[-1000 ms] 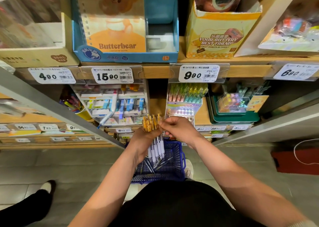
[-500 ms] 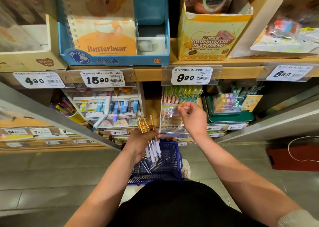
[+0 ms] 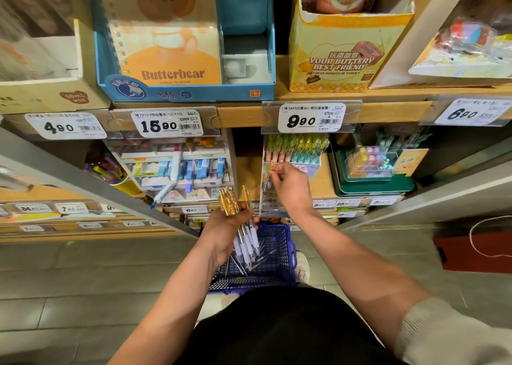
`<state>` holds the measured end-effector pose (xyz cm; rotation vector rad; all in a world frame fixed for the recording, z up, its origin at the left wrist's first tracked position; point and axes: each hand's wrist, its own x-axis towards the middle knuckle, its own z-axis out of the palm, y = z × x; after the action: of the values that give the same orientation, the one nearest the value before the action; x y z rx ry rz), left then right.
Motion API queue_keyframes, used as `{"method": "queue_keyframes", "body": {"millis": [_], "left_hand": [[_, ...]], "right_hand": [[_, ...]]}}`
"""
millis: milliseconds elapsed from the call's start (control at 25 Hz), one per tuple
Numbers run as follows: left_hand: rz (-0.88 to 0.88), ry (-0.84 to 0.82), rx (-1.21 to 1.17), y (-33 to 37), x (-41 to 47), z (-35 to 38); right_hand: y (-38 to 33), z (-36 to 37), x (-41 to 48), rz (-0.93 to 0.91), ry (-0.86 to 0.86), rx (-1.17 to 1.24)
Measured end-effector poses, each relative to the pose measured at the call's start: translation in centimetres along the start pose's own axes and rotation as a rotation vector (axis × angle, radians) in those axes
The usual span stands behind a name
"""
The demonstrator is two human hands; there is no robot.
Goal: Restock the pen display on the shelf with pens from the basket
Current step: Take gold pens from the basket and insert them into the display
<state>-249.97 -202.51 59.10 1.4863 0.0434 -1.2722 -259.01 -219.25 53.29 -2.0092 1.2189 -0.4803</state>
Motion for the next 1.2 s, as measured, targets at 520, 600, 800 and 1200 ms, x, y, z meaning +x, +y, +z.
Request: {"method": "queue_keyframes", "body": {"millis": [520,600,800,1200], "left_hand": [[0.025,-0.026,-0.053,0.1,-0.4,0.1],[0.021,-0.023,-0.064,0.0,-0.4,0.1],[0.033,-0.025,-0.031,-0.3,-0.1,0.5],[0.042,-0.088,0.152,-1.2,0.7,1.5]], "right_hand": [[1.6,1.6,0.5,0.133,-0.156,-0.278],[1.4,1.6,0.7,0.185,-0.198,-0.296],[-0.1,-0.8,-1.2,0.333,-0.386,0.032],[-1.9,-4.1,-4.5,0.47,-0.53,0.673]]}}
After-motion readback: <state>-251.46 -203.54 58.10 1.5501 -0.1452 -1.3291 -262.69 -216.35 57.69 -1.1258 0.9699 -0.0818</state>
